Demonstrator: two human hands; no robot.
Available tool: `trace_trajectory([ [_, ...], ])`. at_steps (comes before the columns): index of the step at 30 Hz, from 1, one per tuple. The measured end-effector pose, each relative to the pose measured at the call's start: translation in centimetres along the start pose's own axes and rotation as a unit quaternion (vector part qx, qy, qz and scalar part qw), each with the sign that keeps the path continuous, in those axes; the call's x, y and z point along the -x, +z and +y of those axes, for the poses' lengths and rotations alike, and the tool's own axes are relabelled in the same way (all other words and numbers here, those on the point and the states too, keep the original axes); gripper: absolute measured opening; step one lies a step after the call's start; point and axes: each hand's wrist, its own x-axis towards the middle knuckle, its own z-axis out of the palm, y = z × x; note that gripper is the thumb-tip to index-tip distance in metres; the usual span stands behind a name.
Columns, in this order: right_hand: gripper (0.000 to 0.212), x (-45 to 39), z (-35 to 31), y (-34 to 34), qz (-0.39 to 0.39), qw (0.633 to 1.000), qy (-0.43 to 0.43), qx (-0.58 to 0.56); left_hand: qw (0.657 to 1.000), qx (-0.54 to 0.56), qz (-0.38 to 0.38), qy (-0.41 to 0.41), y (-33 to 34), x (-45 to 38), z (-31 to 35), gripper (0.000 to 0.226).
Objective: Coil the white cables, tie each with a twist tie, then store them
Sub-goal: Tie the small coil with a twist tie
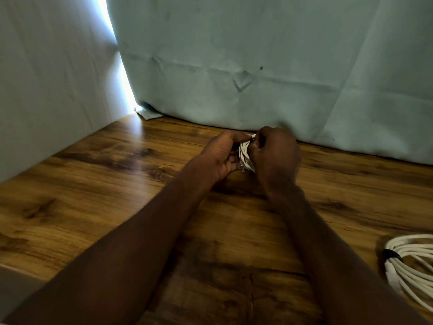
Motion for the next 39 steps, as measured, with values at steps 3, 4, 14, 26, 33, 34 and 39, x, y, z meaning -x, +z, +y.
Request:
trace_trajectory([
  [3, 0.015, -0.1, 0.1, 0.0, -0.002, 1.0, 0.0, -0.006, 1.0, -0.006, 0.0, 0.003, -0.2, -0.2, -0.1, 0.009],
  [4, 0.015, -0.2, 0.1, 0.0, -0.006, 1.0, -0.001, -0.009, 1.0, -0.006, -0.001, 0.004, -0.3, -0.3, -0.1, 0.009],
  [14, 0.017, -0.9, 1.3, 0.1, -0.07, 0.994, -0.049, -0.074, 0.999, -0.02, -0.018, -0.018, -1.0, -0.4, 0.4, 0.008],
  [26, 0.021, -0.8, 0.6, -0.5, -0.06, 0.993, -0.039, -0.091, 0.999, -0.002, -0.035, -0.027, -1.7, -0.7, 0.4, 0.007],
  [33, 0.018, -0.2, -0.1, -0.5, -0.047, 0.981, 0.041, -0.185, 0.998, 0.027, -0.031, -0.042, -1.6, -1.2, 0.3, 0.012],
  [34, 0.02, -0.1, -0.2, -0.6, -0.046, 0.978, 0.05, -0.195, 0.998, 0.031, -0.032, -0.043, -1.5, -1.1, 0.2, 0.012],
  [39, 0.02, 0.1, -0.4, -0.4, -0.022, 0.983, 0.049, -0.176, 0.998, 0.033, -0.03, -0.044, -1.2, -1.0, 0.1, 0.014],
])
